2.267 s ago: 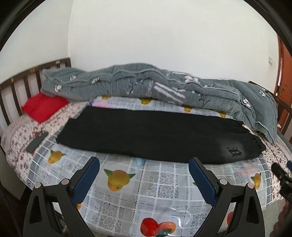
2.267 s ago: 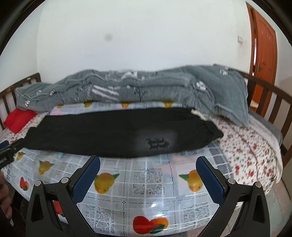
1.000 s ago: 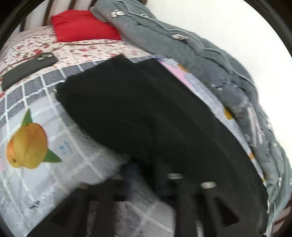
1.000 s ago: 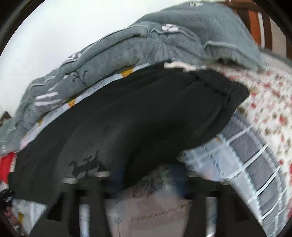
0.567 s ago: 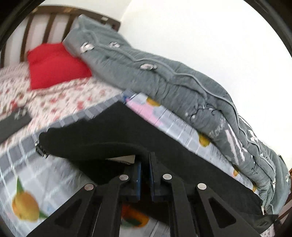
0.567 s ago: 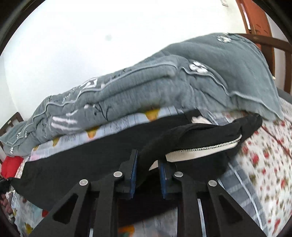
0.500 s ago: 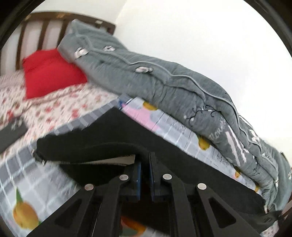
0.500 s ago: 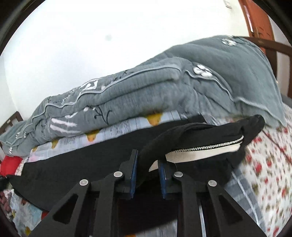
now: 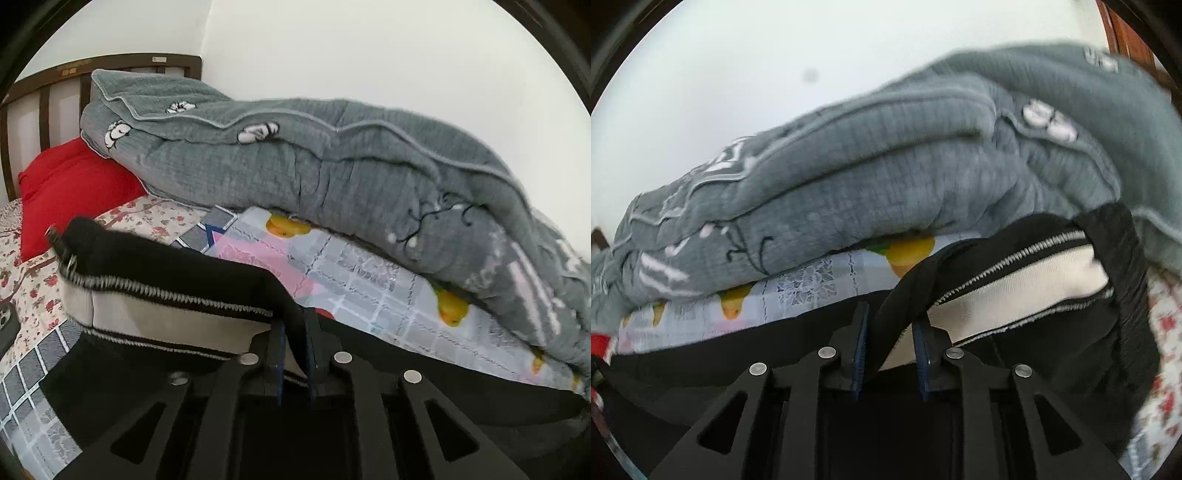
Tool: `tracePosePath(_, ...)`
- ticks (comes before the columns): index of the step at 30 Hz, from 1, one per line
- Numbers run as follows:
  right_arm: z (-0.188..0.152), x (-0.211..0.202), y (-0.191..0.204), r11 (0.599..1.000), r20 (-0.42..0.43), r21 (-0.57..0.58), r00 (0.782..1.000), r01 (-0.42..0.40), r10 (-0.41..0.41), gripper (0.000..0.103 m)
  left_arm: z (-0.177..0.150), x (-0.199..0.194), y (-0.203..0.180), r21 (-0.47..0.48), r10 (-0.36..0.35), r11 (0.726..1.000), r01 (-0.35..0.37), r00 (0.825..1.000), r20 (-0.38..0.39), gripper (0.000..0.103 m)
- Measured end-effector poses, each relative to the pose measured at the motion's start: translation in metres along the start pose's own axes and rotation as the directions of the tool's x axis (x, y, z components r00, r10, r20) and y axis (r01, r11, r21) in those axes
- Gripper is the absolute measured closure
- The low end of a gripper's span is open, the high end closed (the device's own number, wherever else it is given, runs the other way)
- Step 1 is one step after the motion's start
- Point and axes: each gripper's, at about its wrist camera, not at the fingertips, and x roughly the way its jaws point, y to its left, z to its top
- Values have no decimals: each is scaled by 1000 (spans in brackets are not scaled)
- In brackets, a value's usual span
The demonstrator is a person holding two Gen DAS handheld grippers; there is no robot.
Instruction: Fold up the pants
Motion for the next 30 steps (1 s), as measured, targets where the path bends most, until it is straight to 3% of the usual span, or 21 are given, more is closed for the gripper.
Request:
tracePosePath(2,1,7,-1,999,-24,20,999,-26,27,69,0,3,-6,21,2,1000,-2,1000,-27,68)
tracePosePath(4,-2,0,3,998,-16,-2,998,-56,56,68,-3,-5,-8,34,4,999,-3,1000,-24,39)
tracePosePath(5,-5,-7,8,998,-5,-27,999,-53,53,67,-5,-10,-9,37,3,999,-2,1000,-8,37)
tracePosePath(8,-17,-35,19,995,34,-100,999,-29,32,55,-13,-29,-6,54,-4,999,4,1000,3,36)
tracePosePath(13,-50,-88,14,986,38,-158,998,-43,49,52,-42,-60,15,40,-41,998,43,998,-47,36)
tracePosePath(15,-63,-105,5,987,32,-159,999,-36,41,46,-59,-72,26,38,-42,998,45,997,-72,36)
tracePosePath(19,-97,-134,-22,988,8,-157,1000,-3,4,44,-89,-88,44,-3,-71,997,71,989,-132,36)
tracePosePath(25,-142,-137,-74,999,-86,-48,996,-8,3,39,-140,-95,71,-117,-181,981,157,955,-235,36)
tracePosePath(30,-147,-115,-98,994,-146,83,986,-74,85,39,-141,-90,70,-181,-203,970,165,954,-219,36)
